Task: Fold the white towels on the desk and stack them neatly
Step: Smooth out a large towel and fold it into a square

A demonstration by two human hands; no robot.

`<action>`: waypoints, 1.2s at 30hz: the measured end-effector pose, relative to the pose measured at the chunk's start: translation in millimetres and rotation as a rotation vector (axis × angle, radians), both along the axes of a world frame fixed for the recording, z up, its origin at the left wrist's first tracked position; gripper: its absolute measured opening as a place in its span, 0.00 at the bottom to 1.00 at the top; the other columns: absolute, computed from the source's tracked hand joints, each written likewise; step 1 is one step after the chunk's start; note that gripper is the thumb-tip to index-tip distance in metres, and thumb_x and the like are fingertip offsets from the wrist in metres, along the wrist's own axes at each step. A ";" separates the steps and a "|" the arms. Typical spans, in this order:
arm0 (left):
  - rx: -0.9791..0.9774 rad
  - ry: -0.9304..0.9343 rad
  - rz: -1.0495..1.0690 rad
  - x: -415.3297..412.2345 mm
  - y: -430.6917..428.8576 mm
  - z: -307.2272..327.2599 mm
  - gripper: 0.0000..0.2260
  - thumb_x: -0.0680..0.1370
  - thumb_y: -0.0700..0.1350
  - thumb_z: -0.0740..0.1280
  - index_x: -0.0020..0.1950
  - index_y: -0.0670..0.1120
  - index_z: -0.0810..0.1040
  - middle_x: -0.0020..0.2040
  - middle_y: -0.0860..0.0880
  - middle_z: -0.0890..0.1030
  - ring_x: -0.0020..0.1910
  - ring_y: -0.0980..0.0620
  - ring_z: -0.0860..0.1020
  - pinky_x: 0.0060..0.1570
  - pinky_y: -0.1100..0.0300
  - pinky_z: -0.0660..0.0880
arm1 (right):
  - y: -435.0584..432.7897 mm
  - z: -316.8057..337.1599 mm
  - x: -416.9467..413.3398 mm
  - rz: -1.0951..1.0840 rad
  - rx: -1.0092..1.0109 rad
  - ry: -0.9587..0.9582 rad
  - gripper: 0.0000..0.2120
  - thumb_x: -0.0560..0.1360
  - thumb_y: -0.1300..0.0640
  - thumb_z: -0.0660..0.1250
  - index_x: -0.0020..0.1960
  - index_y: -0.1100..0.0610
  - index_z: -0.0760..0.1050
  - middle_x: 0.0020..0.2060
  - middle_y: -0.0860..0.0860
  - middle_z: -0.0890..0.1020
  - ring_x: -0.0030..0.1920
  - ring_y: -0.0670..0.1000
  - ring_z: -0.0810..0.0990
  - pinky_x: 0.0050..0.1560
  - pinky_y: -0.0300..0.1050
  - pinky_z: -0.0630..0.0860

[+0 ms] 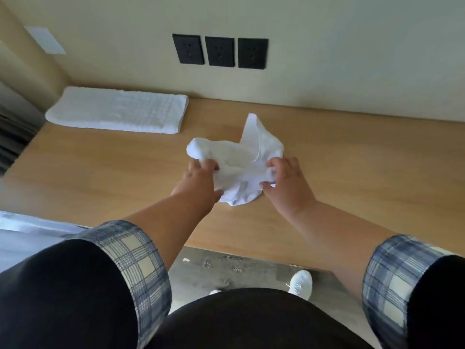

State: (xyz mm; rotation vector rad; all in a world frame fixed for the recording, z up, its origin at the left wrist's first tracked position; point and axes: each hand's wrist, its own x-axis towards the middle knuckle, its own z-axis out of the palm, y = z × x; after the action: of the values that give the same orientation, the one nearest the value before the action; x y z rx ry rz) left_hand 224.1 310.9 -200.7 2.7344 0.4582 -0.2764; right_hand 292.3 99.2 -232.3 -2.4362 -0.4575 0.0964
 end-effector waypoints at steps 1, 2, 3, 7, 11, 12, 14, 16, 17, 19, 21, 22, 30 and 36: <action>-0.015 0.045 -0.001 -0.3 1.9 -12.3 0.28 0.74 0.51 0.73 0.68 0.55 0.62 0.62 0.47 0.64 0.59 0.43 0.72 0.50 0.53 0.69 | -1.0 -8.1 -1.3 -0.012 -0.055 0.036 0.22 0.71 0.58 0.72 0.64 0.57 0.73 0.59 0.54 0.74 0.65 0.53 0.68 0.65 0.45 0.69; -0.029 0.088 -0.012 -0.7 3.7 -23.4 0.31 0.74 0.51 0.74 0.71 0.55 0.60 0.64 0.46 0.64 0.61 0.42 0.72 0.52 0.52 0.69 | -2.0 -15.3 -1.7 -0.025 -0.107 0.077 0.23 0.72 0.58 0.72 0.65 0.58 0.72 0.60 0.54 0.75 0.67 0.53 0.67 0.67 0.44 0.66; -0.038 0.127 -0.026 -1.9 5.0 -33.6 0.34 0.73 0.51 0.74 0.73 0.55 0.58 0.66 0.45 0.64 0.63 0.41 0.71 0.55 0.50 0.70 | -3.3 -22.0 -2.2 -0.044 -0.159 0.133 0.24 0.73 0.56 0.71 0.66 0.59 0.71 0.61 0.55 0.75 0.68 0.54 0.67 0.68 0.43 0.64; -0.041 0.251 -0.062 -14.7 10.3 -60.9 0.41 0.74 0.50 0.74 0.78 0.52 0.52 0.71 0.42 0.63 0.68 0.40 0.69 0.62 0.49 0.69 | -9.3 -44.7 -20.1 -0.065 -0.271 0.517 0.27 0.76 0.50 0.71 0.70 0.58 0.69 0.63 0.56 0.76 0.61 0.57 0.76 0.58 0.47 0.73; 0.055 0.402 -0.149 -9.4 17.4 -61.7 0.38 0.78 0.53 0.67 0.80 0.53 0.47 0.66 0.42 0.73 0.61 0.41 0.76 0.58 0.49 0.73 | -16.0 -52.1 -33.5 -0.061 -0.197 0.606 0.26 0.76 0.47 0.70 0.71 0.55 0.69 0.63 0.51 0.77 0.55 0.51 0.78 0.46 0.40 0.69; 0.128 0.432 -0.180 -4.8 17.0 -58.5 0.34 0.79 0.55 0.65 0.79 0.53 0.51 0.64 0.44 0.76 0.60 0.42 0.77 0.58 0.50 0.74 | -17.1 -51.7 -31.9 -0.085 -0.170 0.620 0.26 0.77 0.45 0.69 0.71 0.53 0.70 0.63 0.49 0.77 0.54 0.50 0.78 0.45 0.39 0.70; 0.171 0.433 -0.197 6.7 14.3 -50.8 0.22 0.79 0.60 0.59 0.71 0.55 0.66 0.58 0.51 0.79 0.56 0.47 0.78 0.57 0.51 0.75 | -15.3 -47.1 -21.7 -0.195 -0.074 0.634 0.20 0.77 0.41 0.66 0.64 0.51 0.74 0.58 0.48 0.80 0.47 0.47 0.78 0.41 0.39 0.71; 0.140 0.336 -0.204 13.9 7.5 -44.6 0.15 0.80 0.61 0.56 0.61 0.56 0.73 0.50 0.55 0.78 0.48 0.51 0.78 0.48 0.53 0.75 | -7.7 -41.1 0.7 -0.316 0.033 0.622 0.19 0.76 0.38 0.64 0.58 0.51 0.74 0.53 0.46 0.80 0.46 0.47 0.77 0.41 0.42 0.69; 0.144 0.234 -0.228 15.3 3.0 -42.9 0.14 0.80 0.60 0.56 0.60 0.56 0.74 0.50 0.54 0.76 0.48 0.51 0.76 0.45 0.55 0.73 | -1.9 -38.0 15.8 -0.364 0.074 0.626 0.19 0.75 0.36 0.64 0.57 0.50 0.71 0.51 0.46 0.77 0.46 0.48 0.76 0.41 0.43 0.69; 0.186 0.044 -0.360 15.7 -6.7 -44.6 0.14 0.80 0.56 0.59 0.64 0.56 0.75 0.58 0.51 0.74 0.57 0.49 0.73 0.51 0.54 0.72 | 12.4 -32.3 46.7 -0.476 0.142 0.696 0.26 0.70 0.34 0.65 0.59 0.49 0.67 0.49 0.48 0.74 0.48 0.53 0.75 0.43 0.45 0.70; 0.157 0.043 -0.458 14.3 -13.8 -53.4 0.19 0.80 0.54 0.61 0.71 0.55 0.71 0.70 0.51 0.69 0.68 0.48 0.67 0.63 0.50 0.68 | 26.7 -33.5 68.5 -0.606 0.222 0.850 0.40 0.66 0.33 0.69 0.69 0.53 0.62 0.55 0.52 0.76 0.54 0.58 0.77 0.55 0.51 0.75; 0.122 0.091 -0.474 15.0 -17.6 -56.9 0.22 0.81 0.53 0.61 0.75 0.55 0.66 0.74 0.51 0.66 0.71 0.48 0.64 0.67 0.50 0.65 | 31.8 -37.7 73.2 -0.635 0.239 0.912 0.43 0.66 0.35 0.72 0.72 0.55 0.60 0.58 0.54 0.76 0.57 0.60 0.77 0.59 0.54 0.75; -0.048 0.104 0.000 55.7 -53.4 -48.1 0.23 0.80 0.58 0.58 0.73 0.51 0.64 0.58 0.49 0.80 0.60 0.42 0.75 0.58 0.47 0.71 | 4.0 -36.6 61.5 -0.610 0.479 0.913 0.12 0.68 0.59 0.58 0.46 0.52 0.78 0.44 0.55 0.81 0.41 0.58 0.79 0.42 0.47 0.76; -0.179 0.136 0.358 97.4 -69.0 -49.9 0.33 0.80 0.63 0.58 0.79 0.49 0.54 0.71 0.43 0.71 0.68 0.40 0.70 0.64 0.44 0.69 | -50.4 -35.2 22.0 -0.693 0.615 0.994 0.16 0.71 0.64 0.57 0.55 0.52 0.74 0.54 0.57 0.81 0.54 0.62 0.81 0.54 0.63 0.81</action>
State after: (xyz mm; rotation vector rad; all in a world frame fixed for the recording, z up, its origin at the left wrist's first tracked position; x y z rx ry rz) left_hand 321.5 241.9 -250.5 2.4135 0.9000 -0.3881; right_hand 314.3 48.8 -267.6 -1.5464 0.6951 0.6976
